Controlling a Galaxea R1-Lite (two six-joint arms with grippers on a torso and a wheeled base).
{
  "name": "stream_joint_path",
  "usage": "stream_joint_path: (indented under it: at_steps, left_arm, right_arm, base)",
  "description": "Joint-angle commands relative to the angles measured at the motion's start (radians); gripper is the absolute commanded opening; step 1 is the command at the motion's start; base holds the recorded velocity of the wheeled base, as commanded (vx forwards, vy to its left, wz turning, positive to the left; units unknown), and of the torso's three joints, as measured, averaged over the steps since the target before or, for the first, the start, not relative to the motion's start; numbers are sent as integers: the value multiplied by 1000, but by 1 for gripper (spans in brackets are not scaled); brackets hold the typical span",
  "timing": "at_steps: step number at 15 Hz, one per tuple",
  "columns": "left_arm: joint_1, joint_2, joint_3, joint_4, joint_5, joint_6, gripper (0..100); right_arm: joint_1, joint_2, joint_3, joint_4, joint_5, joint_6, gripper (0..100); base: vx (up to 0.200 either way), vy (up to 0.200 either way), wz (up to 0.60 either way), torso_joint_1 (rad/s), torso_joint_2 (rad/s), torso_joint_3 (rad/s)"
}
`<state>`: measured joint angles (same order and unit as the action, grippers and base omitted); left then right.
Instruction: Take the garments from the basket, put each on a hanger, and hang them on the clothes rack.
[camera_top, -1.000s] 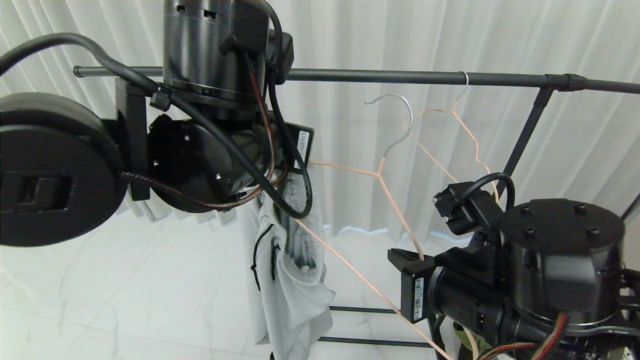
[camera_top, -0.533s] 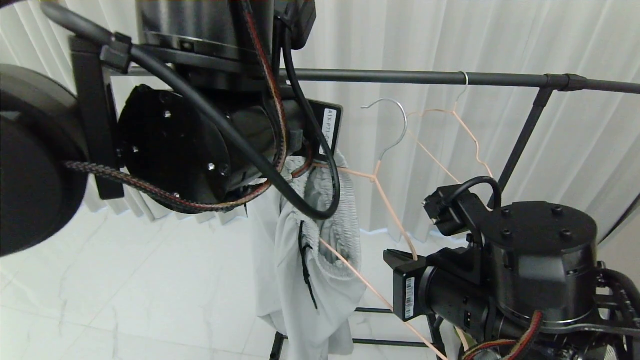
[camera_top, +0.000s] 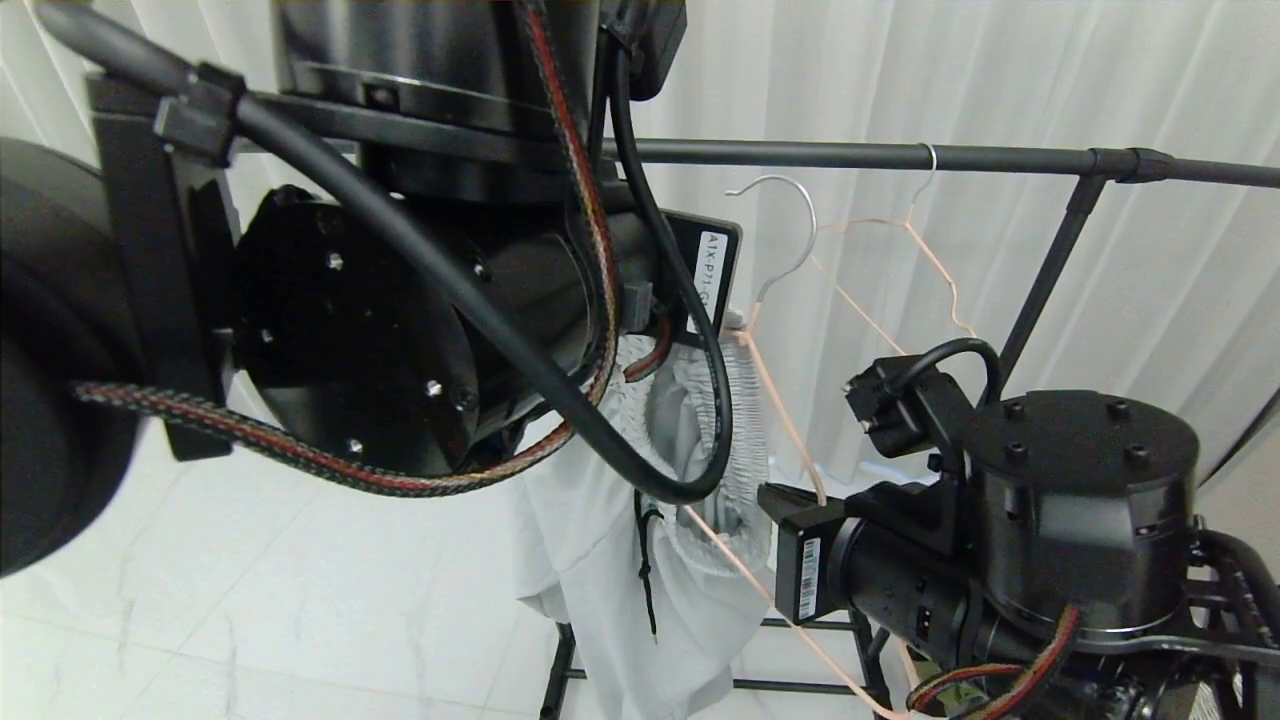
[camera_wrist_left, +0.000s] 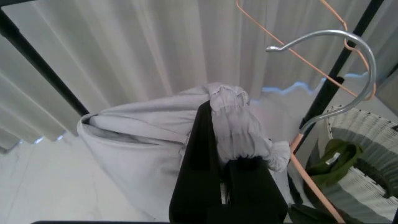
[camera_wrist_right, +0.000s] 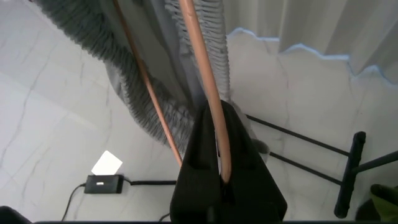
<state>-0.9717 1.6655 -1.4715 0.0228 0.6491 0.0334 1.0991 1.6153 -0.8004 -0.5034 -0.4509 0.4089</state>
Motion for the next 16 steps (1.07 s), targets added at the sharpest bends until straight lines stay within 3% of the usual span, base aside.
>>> stream_joint_path:
  at_steps: [1, 9, 16]
  left_arm:
    - [-1, -4, 7, 0, -2, 0, 0]
    - [-1, -32, 68, -9, -2, -6, 0]
    - [-1, -90, 169, -9, 1, 0, 0]
  right_arm:
    - [-2, -14, 4, -24, 0, 1, 0]
    - [-18, -32, 24, -218, 0, -134, 0]
    - [-18, -18, 29, -320, 3, -194, 0]
  base:
    - [0, 0, 0, 0, 0, 0]
    - [0, 0, 0, 0, 0, 0]
    - [0, 0, 0, 0, 0, 0]
